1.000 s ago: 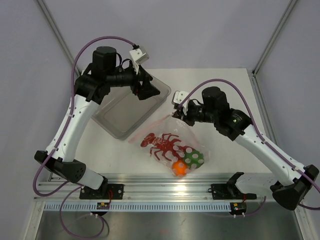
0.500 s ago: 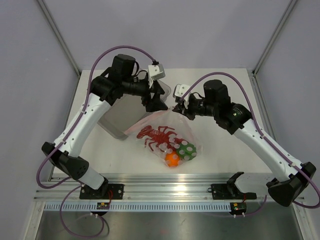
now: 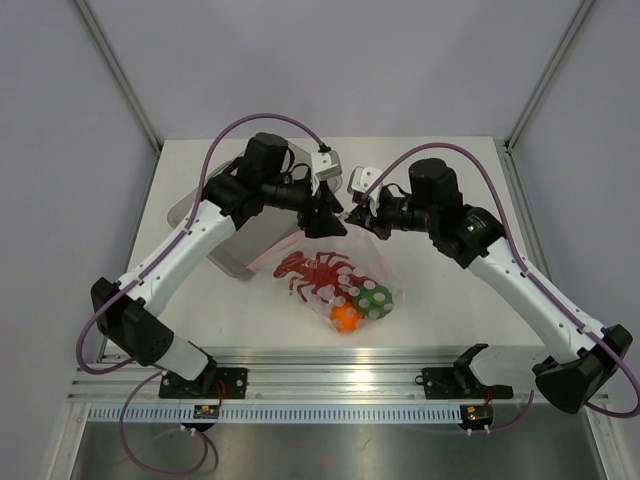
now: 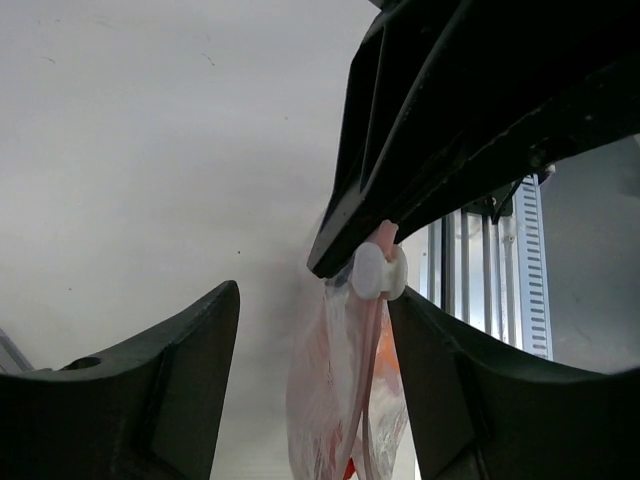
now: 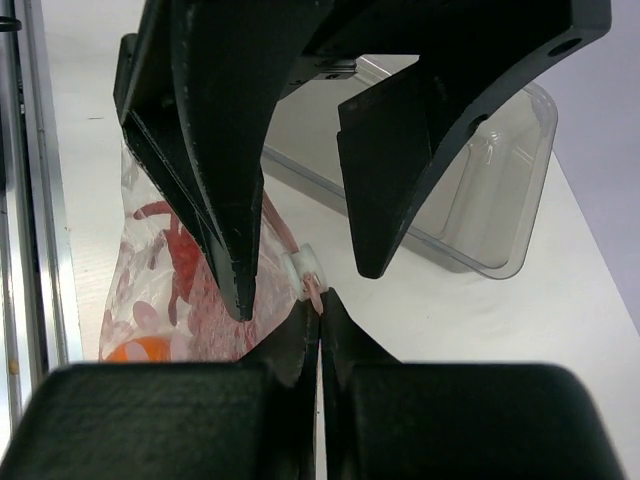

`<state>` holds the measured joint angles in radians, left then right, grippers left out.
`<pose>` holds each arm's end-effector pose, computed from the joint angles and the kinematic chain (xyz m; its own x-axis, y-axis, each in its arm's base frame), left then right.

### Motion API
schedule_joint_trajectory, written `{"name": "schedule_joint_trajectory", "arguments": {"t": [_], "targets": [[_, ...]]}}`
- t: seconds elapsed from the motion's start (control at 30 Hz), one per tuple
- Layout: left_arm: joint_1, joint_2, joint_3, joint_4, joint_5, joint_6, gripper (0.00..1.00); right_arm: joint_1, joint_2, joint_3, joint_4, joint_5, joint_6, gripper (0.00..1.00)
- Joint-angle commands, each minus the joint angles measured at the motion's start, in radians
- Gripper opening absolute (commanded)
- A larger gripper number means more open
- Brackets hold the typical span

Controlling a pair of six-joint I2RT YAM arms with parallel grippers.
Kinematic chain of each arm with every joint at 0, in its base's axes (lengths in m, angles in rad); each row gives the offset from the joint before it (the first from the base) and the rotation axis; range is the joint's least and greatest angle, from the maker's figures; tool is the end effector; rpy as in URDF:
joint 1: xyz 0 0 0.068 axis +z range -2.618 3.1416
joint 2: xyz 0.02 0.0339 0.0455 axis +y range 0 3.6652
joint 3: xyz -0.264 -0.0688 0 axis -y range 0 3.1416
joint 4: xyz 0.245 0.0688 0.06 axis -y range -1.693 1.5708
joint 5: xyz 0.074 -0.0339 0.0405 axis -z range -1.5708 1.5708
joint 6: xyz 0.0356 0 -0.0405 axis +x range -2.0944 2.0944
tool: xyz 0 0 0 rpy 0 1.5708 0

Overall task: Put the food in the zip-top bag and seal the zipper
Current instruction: Zip the zipper food storage bag at the center of the board.

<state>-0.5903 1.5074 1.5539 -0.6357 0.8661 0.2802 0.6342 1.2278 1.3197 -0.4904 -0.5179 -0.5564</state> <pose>0.2557 -0.2039 0.3944 -0.1984 0.3486 -0.9160 0.9798 0.0929 -0.1769 0.2041 0.1720 0.4036 0.2006 -0.4221 -0.8841 -0.9144 0.2433 -0.3236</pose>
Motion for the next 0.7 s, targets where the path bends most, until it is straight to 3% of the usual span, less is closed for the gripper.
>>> {"name": "schedule_joint_trajectory", "arguments": {"t": [0.0, 0.23, 0.67], "targets": [[-0.003, -0.079, -0.018, 0.161, 0.028, -0.050, 0.63, -0.013, -0.034, 0.004, 0.078, -0.024, 0.012, 0.00], [-0.003, -0.162, -0.086, 0.269, -0.012, -0.101, 0.59, -0.021, -0.031, 0.003, 0.079, -0.030, 0.015, 0.00], [-0.016, -0.121, -0.072, 0.280, 0.025, -0.122, 0.56, -0.019, -0.030, 0.006, 0.096, -0.048, 0.032, 0.00]]}}
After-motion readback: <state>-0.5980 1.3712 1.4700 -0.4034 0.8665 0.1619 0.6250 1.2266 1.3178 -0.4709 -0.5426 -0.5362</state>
